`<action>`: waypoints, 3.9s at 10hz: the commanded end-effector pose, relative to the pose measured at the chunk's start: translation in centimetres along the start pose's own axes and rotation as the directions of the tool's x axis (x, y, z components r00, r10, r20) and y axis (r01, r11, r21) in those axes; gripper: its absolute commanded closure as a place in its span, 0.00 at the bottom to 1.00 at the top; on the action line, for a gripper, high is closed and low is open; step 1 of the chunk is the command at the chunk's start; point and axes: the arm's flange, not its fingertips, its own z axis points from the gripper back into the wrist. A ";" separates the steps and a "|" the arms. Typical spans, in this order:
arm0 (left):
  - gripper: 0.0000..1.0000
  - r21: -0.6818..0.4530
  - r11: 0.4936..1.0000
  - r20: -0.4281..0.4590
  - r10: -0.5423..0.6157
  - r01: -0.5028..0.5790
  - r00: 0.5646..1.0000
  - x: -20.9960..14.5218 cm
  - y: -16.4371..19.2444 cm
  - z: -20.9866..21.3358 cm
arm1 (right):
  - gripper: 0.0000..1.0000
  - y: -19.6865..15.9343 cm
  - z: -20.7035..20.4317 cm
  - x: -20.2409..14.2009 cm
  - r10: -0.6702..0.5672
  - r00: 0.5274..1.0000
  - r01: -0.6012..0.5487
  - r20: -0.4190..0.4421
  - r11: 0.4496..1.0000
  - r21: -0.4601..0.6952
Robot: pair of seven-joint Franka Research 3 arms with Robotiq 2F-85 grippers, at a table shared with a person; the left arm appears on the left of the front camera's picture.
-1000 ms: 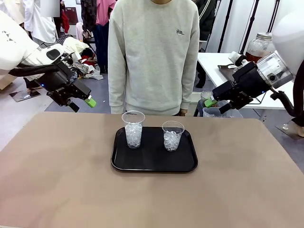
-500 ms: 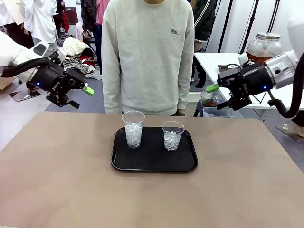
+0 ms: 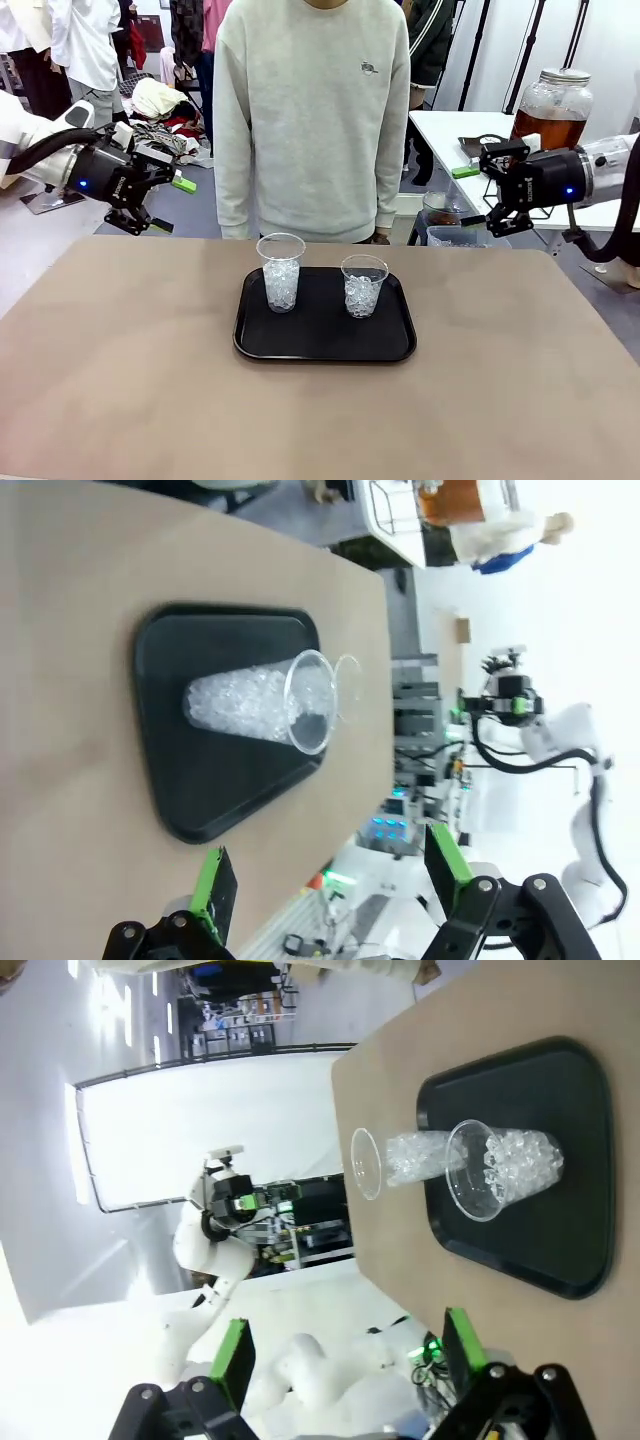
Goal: Pour the drink into the iced cup.
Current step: Pick up the iced cup indicated by the human and present it to them.
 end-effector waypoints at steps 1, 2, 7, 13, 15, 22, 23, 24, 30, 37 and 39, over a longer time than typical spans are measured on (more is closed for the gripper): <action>0.00 -0.094 0.995 -0.063 0.031 -0.037 0.998 1.5 0.8 0.3 | 0.00 -0.5 0.2 1.4 -0.049 0.999 0.049 -0.001 0.997 0.067; 0.00 -0.131 0.990 -0.089 0.047 -0.058 0.995 1.9 1.5 0.4 | 0.00 -1.3 0.4 1.9 -0.077 0.997 0.077 -0.004 0.993 0.090; 0.00 -0.188 0.976 -0.168 0.081 -0.112 0.982 2.8 3.0 0.1 | 0.00 -2.9 0.3 2.8 -0.100 0.993 0.107 -0.060 0.987 0.117; 0.00 -0.168 0.979 -0.164 0.091 -0.119 0.982 2.5 3.5 -0.1 | 0.00 -3.6 0.2 2.2 -0.109 0.992 0.114 -0.055 0.990 0.088; 0.00 -0.168 0.979 -0.164 0.091 -0.119 0.982 2.5 3.5 -0.1 | 0.00 -3.6 0.2 2.2 -0.109 0.992 0.114 -0.055 0.990 0.088; 0.00 -0.168 0.979 -0.164 0.091 -0.119 0.982 2.5 3.5 -0.1 | 0.00 -3.6 0.2 2.2 -0.109 0.992 0.114 -0.055 0.990 0.088; 0.00 -0.168 0.979 -0.164 0.091 -0.119 0.982 2.5 3.5 -0.1 | 0.00 -3.6 0.2 2.2 -0.109 0.992 0.114 -0.055 0.990 0.088; 0.00 -0.168 0.979 -0.164 0.091 -0.119 0.982 2.5 3.5 -0.1 | 0.00 -3.6 0.2 2.2 -0.109 0.992 0.114 -0.055 0.990 0.088; 0.00 -0.168 0.979 -0.164 0.091 -0.119 0.982 2.5 3.5 -0.1 | 0.00 -3.6 0.2 2.2 -0.109 0.992 0.114 -0.055 0.990 0.088; 0.00 -0.168 0.979 -0.164 0.091 -0.119 0.982 2.5 3.5 -0.1 | 0.00 -3.6 0.2 2.2 -0.109 0.992 0.114 -0.055 0.990 0.088; 0.00 -0.194 0.981 -0.153 -0.010 -0.020 0.988 2.4 3.3 -0.2 | 0.00 -3.6 0.2 2.2 -0.109 0.992 0.114 -0.055 0.990 0.088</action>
